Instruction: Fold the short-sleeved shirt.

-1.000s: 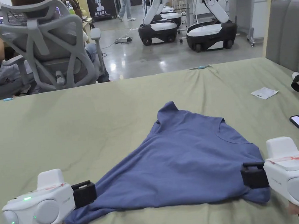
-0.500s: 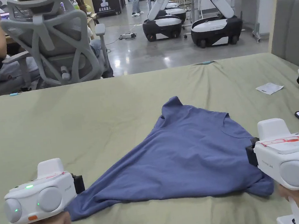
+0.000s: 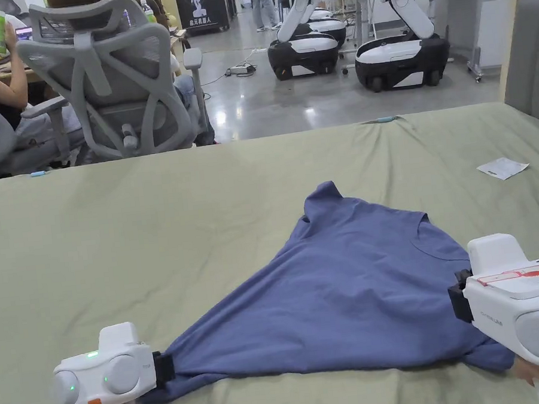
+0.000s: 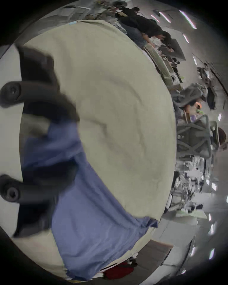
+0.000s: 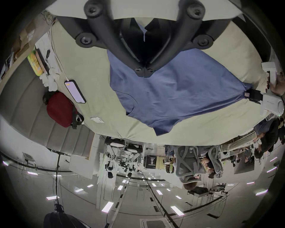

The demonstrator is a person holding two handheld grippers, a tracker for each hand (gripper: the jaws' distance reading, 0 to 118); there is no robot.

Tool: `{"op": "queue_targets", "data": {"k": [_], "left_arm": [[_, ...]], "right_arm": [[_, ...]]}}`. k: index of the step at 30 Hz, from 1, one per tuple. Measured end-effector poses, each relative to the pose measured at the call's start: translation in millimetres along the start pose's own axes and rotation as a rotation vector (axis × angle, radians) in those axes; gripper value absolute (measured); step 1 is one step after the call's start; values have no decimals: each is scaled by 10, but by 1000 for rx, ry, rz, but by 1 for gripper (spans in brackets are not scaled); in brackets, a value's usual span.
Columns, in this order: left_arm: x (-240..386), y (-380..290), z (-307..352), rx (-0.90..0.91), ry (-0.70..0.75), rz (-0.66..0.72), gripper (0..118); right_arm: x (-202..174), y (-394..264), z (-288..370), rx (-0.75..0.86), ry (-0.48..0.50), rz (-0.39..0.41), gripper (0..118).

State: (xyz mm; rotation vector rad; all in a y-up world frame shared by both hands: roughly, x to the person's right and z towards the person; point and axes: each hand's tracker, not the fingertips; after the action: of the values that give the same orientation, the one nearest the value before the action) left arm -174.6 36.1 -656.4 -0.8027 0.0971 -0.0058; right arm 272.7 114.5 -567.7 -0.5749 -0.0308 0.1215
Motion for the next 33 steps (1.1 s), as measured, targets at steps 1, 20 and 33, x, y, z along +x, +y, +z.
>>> {"op": "queue_targets", "data": {"k": [1,20,33], "left_arm": [[16,12,52,22,-28,-32,4],[180,438,170,81,-78,13,4],[315,403,-12,88,-77,24,4]], "right_arm": [[-8,9,-28,-4,1,4,0],[177,1815,-1948,-65,222,141,117],[-85,2020,-4087,-313,164,382,85]]}}
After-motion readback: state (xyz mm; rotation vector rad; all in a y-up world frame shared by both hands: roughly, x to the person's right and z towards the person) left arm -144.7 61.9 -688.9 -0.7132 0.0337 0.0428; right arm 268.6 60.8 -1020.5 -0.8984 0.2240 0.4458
